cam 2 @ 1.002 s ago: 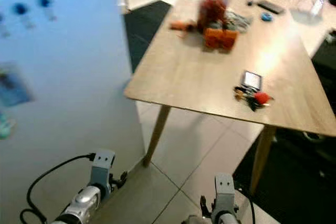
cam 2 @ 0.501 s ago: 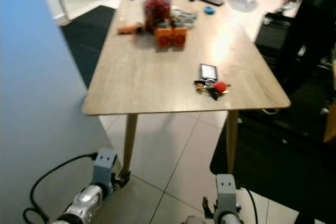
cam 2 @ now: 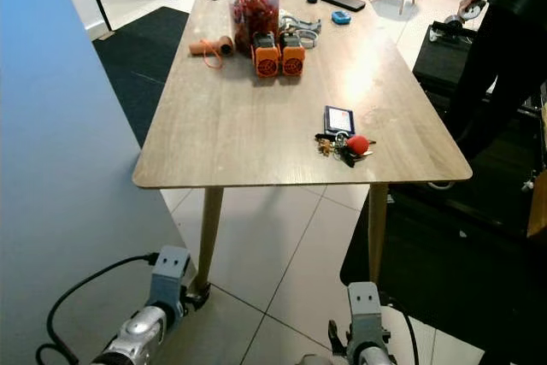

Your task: Hang keys on a hook

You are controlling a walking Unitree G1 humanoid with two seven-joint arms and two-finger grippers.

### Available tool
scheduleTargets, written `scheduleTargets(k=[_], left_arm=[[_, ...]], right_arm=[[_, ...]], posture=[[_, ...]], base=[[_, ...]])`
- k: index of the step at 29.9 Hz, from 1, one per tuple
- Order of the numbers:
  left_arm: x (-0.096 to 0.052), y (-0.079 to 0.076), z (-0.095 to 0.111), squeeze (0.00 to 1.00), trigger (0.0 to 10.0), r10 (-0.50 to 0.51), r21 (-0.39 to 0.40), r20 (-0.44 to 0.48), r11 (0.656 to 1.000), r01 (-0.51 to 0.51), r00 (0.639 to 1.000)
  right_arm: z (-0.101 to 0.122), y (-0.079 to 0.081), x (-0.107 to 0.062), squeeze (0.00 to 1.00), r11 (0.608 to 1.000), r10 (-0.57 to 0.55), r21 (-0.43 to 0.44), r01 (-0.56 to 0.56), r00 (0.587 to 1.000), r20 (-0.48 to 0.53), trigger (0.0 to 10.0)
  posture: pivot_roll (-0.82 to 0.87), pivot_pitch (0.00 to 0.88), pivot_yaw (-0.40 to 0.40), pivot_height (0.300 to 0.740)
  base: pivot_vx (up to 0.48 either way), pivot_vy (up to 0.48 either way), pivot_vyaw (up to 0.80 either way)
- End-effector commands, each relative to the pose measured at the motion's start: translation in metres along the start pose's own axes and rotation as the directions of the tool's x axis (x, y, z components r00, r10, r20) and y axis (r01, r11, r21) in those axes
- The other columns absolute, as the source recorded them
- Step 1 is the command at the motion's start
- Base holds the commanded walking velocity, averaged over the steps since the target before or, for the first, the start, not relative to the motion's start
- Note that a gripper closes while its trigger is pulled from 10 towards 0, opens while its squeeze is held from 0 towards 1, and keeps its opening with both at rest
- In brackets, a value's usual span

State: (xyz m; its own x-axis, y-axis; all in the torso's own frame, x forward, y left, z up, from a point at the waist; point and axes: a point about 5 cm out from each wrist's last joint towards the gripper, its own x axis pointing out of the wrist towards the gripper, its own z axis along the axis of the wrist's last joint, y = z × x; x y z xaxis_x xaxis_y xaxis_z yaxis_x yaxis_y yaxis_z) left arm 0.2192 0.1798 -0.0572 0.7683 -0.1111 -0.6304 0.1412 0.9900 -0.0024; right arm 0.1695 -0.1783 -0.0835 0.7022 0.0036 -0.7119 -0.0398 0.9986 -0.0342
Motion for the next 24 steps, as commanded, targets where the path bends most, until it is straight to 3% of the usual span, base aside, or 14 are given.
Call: scheduleTargets(k=[1, 13, 17, 24], left_arm=[[-0.001, -0.004, -0.004, 0.00, 10.0, 0.008, -0.018, 0.000, 1.000, -0.008, 1.000], [-0.005, -0.001, -0.011, 0.00, 10.0, 0.014, -0.008, -0.006, 1.000, -0.014, 1.000], [0.002, -0.002, 0.006, 0.00, 10.0, -0.050, 0.065, -0.003, 0.997, 0.050, 0.999], [0.006, -0.002, 0.015, 0.00, 10.0, -0.068, 0.075, -0.002, 0.995, 0.067, 0.998]], right_arm=[[-0.002, -0.004, -0.001, 0.00, 1.000, 0.005, -0.026, -0.006, 1.000, -0.014, 10.0], [0.004, -0.008, 0.002, 0.00, 1.000, -0.007, -0.030, 0.006, 1.000, -0.008, 10.0], [-0.010, 0.002, -0.003, 0.00, 0.998, -0.033, 0.046, 0.035, 0.999, -0.027, 10.0], [-0.025, -0.005, -0.011, 0.00, 0.971, -0.130, 0.197, 0.139, 0.990, -0.057, 10.0]], posture=[[0.08, 0.049, -0.083, 0.740], [0.10, 0.044, -0.073, 0.740], [0.07, 0.037, 0.021, 0.740], [0.04, 0.031, 0.067, 0.740]], base=[[0.000, 0.000, 0.00], [0.000, 0.000, 0.00], [0.000, 0.000, 0.00], [0.000, 0.000, 0.00]])
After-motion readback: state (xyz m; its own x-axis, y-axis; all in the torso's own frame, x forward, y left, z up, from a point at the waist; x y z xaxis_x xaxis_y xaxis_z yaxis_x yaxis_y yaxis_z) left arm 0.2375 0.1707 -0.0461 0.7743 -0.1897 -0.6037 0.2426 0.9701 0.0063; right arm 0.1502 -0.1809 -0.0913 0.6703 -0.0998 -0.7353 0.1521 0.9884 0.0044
